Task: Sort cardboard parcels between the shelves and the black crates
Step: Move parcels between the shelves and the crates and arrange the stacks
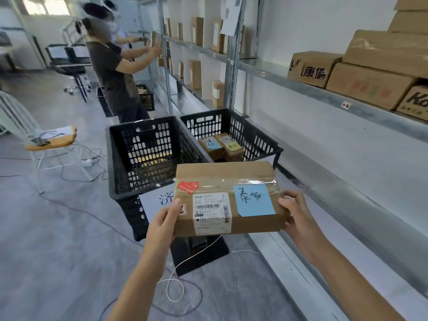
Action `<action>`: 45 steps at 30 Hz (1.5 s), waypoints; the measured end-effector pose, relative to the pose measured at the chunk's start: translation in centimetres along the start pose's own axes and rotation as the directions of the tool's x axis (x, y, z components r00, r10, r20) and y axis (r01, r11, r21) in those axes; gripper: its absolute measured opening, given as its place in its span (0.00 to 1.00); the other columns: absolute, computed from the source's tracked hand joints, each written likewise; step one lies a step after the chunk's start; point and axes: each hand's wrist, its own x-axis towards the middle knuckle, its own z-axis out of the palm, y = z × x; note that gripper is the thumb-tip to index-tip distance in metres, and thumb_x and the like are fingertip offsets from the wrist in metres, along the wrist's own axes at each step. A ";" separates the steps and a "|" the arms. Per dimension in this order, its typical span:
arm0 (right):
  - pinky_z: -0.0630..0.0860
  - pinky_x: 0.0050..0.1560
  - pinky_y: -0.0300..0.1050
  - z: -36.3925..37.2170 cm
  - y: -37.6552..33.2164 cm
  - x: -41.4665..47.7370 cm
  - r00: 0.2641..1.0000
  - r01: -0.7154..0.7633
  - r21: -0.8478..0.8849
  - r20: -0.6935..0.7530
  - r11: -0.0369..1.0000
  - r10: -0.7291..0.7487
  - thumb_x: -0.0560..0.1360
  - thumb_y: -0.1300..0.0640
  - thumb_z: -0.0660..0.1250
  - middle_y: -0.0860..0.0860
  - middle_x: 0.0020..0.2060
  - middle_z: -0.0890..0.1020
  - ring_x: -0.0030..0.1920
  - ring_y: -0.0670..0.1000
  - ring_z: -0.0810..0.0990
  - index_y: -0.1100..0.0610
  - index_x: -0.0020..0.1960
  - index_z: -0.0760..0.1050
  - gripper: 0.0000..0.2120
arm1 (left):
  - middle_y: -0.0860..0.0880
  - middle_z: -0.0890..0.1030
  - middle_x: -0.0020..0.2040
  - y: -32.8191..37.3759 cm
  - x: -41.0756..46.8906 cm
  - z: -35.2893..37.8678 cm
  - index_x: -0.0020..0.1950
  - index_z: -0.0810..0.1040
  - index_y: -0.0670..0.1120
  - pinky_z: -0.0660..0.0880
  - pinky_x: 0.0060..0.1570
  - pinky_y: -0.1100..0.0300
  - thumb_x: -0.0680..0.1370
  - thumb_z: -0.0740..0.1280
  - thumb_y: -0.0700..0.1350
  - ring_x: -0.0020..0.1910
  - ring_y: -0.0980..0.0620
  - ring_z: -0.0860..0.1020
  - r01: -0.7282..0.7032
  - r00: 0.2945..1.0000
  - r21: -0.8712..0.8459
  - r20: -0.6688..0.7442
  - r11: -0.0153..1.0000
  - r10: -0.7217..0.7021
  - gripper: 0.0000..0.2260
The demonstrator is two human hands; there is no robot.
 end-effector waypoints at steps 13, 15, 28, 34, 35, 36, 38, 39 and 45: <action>0.84 0.46 0.55 0.6 -2.9 7.2 0.997 -0.041 0.005 0.063 0.999 0.041 0.61 0.52 0.78 0.54 0.50 0.86 0.47 0.52 0.87 0.49 0.62 0.65 0.34 | 0.50 0.85 0.54 1.1 4.7 2.0 0.58 0.81 0.52 0.77 0.61 0.45 0.67 0.70 0.68 0.57 0.48 0.82 -0.037 0.999 -0.034 -0.008 0.999 0.036 0.27; 0.83 0.49 0.58 0.4 -3.8 9.5 0.998 -0.022 -0.007 0.066 1.000 0.023 0.59 0.51 0.79 0.53 0.50 0.86 0.46 0.52 0.87 0.49 0.62 0.66 0.36 | 0.50 0.84 0.55 2.2 6.0 2.8 0.59 0.81 0.53 0.76 0.63 0.45 0.65 0.70 0.70 0.58 0.48 0.81 -0.060 0.998 -0.028 -0.011 0.998 0.060 0.29; 0.82 0.49 0.60 -3.3 -11.5 26.6 0.980 -0.001 -0.136 0.198 0.991 0.028 0.62 0.41 0.78 0.52 0.55 0.85 0.55 0.55 0.84 0.47 0.65 0.73 0.35 | 0.54 0.85 0.51 9.3 18.3 11.8 0.56 0.80 0.56 0.77 0.52 0.57 0.68 0.68 0.70 0.51 0.55 0.82 -0.201 0.976 0.129 -0.059 0.971 0.210 0.24; 0.82 0.43 0.52 -5.1 -12.8 34.0 0.987 0.023 -0.168 0.158 0.986 0.004 0.65 0.45 0.77 0.50 0.49 0.87 0.50 0.52 0.84 0.51 0.65 0.75 0.30 | 0.56 0.83 0.57 8.6 24.0 15.9 0.63 0.79 0.54 0.75 0.58 0.59 0.79 0.64 0.61 0.58 0.57 0.80 -0.148 0.987 0.196 -0.039 0.969 0.159 0.17; 0.82 0.48 0.55 -5.4 -12.6 35.4 0.989 0.017 -0.174 0.145 0.985 0.008 0.67 0.46 0.77 0.50 0.50 0.86 0.51 0.53 0.83 0.50 0.66 0.75 0.29 | 0.57 0.83 0.57 8.5 25.1 16.3 0.64 0.79 0.54 0.74 0.59 0.58 0.80 0.63 0.59 0.59 0.57 0.79 -0.151 0.984 0.206 -0.059 0.967 0.166 0.16; 0.81 0.50 0.56 -5.5 -12.3 36.7 0.991 0.011 -0.181 0.130 0.983 0.013 0.68 0.47 0.77 0.51 0.50 0.86 0.52 0.54 0.83 0.50 0.66 0.74 0.29 | 0.57 0.83 0.57 8.5 26.1 16.5 0.62 0.80 0.55 0.74 0.61 0.58 0.81 0.62 0.57 0.60 0.57 0.78 -0.160 0.979 0.203 -0.095 0.966 0.182 0.13; 0.81 0.45 0.51 -5.5 -11.5 39.1 0.995 0.004 -0.192 0.101 0.981 0.016 0.69 0.48 0.77 0.49 0.48 0.86 0.49 0.52 0.84 0.50 0.67 0.73 0.28 | 0.57 0.82 0.57 8.4 27.6 16.4 0.58 0.79 0.57 0.73 0.63 0.57 0.83 0.61 0.53 0.61 0.57 0.78 -0.185 0.959 0.157 -0.188 0.970 0.214 0.08; 0.80 0.40 0.47 -5.3 -11.0 40.1 0.996 0.004 -0.200 0.088 0.980 0.013 0.69 0.49 0.77 0.47 0.45 0.87 0.45 0.49 0.85 0.49 0.66 0.74 0.27 | 0.58 0.82 0.56 8.2 28.2 16.2 0.55 0.79 0.58 0.73 0.62 0.57 0.83 0.61 0.52 0.61 0.57 0.78 -0.194 0.948 0.138 -0.227 0.971 0.222 0.07; 0.79 0.35 0.41 -3.4 -6.0 43.9 0.991 -0.020 -0.325 0.120 0.945 0.062 0.70 0.52 0.77 0.46 0.45 0.84 0.43 0.48 0.85 0.51 0.66 0.73 0.27 | 0.58 0.81 0.56 6.4 31.4 15.6 0.56 0.79 0.57 0.72 0.63 0.57 0.83 0.61 0.51 0.61 0.58 0.77 -0.161 0.935 0.191 -0.285 0.968 0.212 0.08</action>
